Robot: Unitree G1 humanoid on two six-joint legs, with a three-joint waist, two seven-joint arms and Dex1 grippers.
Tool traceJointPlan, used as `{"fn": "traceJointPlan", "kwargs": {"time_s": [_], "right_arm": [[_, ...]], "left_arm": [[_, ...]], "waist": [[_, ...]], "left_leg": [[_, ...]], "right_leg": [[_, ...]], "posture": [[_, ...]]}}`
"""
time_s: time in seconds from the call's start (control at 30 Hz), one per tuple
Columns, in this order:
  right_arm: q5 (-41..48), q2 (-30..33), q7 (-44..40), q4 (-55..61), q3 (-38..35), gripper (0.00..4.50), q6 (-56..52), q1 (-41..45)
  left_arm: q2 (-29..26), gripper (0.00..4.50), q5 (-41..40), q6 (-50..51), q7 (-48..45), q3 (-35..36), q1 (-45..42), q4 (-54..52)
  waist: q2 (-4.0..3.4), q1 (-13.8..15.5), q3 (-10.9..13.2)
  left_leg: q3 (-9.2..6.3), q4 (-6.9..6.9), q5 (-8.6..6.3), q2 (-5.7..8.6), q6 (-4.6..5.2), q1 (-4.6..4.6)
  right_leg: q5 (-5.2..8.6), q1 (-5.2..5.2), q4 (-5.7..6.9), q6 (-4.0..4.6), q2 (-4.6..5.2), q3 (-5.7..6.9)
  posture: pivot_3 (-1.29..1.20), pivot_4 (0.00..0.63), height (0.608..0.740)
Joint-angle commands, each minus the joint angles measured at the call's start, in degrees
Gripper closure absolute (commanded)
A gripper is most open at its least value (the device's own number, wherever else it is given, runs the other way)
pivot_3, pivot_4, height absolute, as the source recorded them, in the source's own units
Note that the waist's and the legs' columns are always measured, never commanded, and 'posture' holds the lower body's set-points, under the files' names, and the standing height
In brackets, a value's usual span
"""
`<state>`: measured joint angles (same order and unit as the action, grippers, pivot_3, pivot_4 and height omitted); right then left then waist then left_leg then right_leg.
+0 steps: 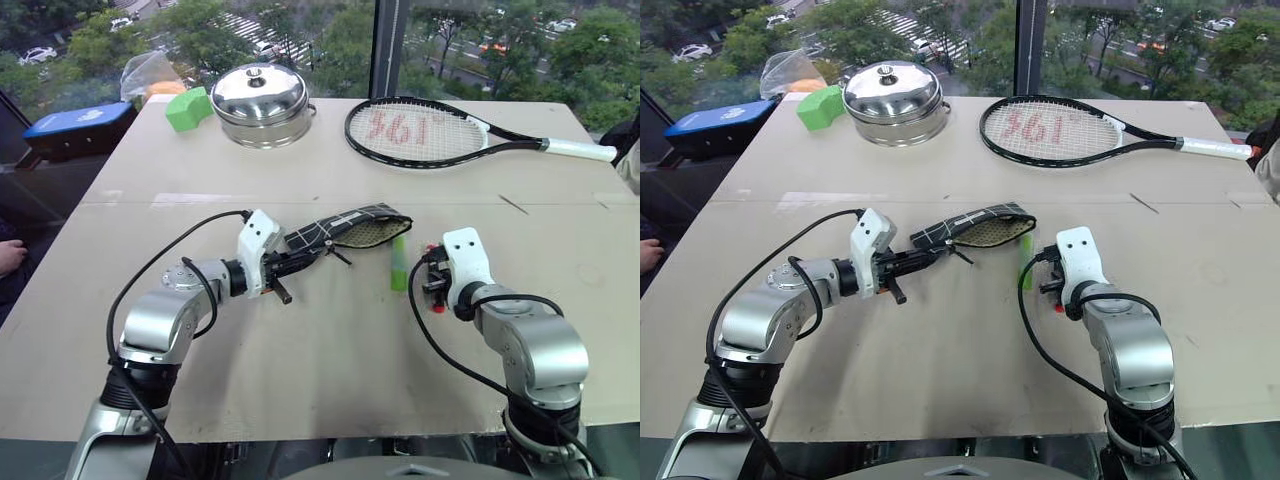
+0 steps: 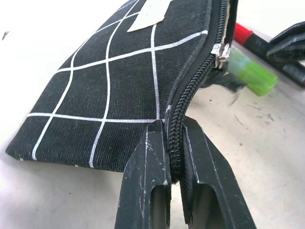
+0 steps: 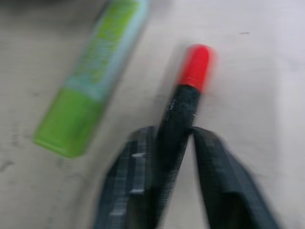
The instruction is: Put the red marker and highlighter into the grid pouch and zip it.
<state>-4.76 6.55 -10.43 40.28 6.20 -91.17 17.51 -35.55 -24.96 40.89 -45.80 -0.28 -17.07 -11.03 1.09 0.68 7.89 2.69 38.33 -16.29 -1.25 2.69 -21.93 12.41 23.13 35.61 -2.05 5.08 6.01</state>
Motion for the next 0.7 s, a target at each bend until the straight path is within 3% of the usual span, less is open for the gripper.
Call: {"fn": "traceJointPlan", "kwargs": {"time_s": [0.03,0.33,0.37,0.4,0.6,0.67,0.7], "right_arm": [[0.63,-0.03,1.17,-1.25,-1.63,4.45,-1.33,-1.69],[3.89,0.54,0.46,0.37,-2.50,4.45,-1.33,-2.17],[4.27,-0.29,0.51,0.37,-3.16,3.97,-1.33,-2.10],[4.58,-0.89,0.65,0.15,-3.54,3.81,-1.33,-2.02],[4.84,-1.11,2.80,-2.82,-1.83,1.02,-1.33,-2.91],[4.96,-0.64,3.26,-3.28,-1.25,1.13,-1.33,-3.35],[4.91,-0.39,3.54,-3.30,-1.05,1.38,-1.33,-3.50]], "left_arm": [[-0.20,4.50,-0.97,-0.16,0.38,1.32,-0.10,-3.03],[0.49,4.50,-0.89,-0.48,0.95,0.92,0.28,-3.36],[0.56,4.50,-0.86,-0.52,1.01,0.85,0.37,-3.40],[0.61,4.50,-0.85,-0.55,1.07,0.79,0.41,-3.41],[0.91,4.50,-0.70,-0.61,1.18,0.57,0.37,-3.34],[0.89,4.50,-0.65,-0.63,1.14,0.58,0.44,-3.40],[0.87,4.50,-0.63,-0.64,1.12,0.59,0.48,-3.44]], "waist": [[-0.01,0.04,0.01],[-0.03,0.04,0.02],[-0.03,0.05,0.02],[-0.04,0.07,0.02],[-0.09,-0.04,0.05],[-0.09,-0.16,0.05],[-0.10,-0.16,0.06]], "left_leg": [[0.00,0.00,0.00,0.00,0.00,0.01],[-0.04,-0.04,0.00,-0.03,-0.01,-0.01],[-0.04,-0.04,0.00,-0.03,0.00,-0.01],[-0.04,-0.04,0.00,-0.03,0.00,-0.02],[-0.01,-0.07,0.00,-0.02,0.00,-0.03],[-0.02,-0.09,0.00,-0.04,0.00,-0.02],[-0.02,-0.11,-0.05,-0.04,0.09,-0.01]], "right_leg": [[0.04,0.00,0.00,-0.06,0.00,0.00],[-0.03,0.01,0.03,0.08,-0.03,0.02],[-0.03,0.01,0.03,0.07,-0.03,0.02],[-0.03,0.01,0.03,0.07,-0.03,0.02],[-0.04,0.01,0.00,0.07,-0.03,-0.01],[-0.03,0.02,0.00,0.07,-0.05,0.01],[-0.02,0.01,0.00,0.07,-0.05,0.00]], "posture": [[0.00,0.150,0.740],[0.00,0.150,0.740],[0.00,0.150,0.740],[0.00,0.150,0.740],[0.00,0.150,0.740],[0.00,0.150,0.740],[0.00,0.150,0.740]]}}
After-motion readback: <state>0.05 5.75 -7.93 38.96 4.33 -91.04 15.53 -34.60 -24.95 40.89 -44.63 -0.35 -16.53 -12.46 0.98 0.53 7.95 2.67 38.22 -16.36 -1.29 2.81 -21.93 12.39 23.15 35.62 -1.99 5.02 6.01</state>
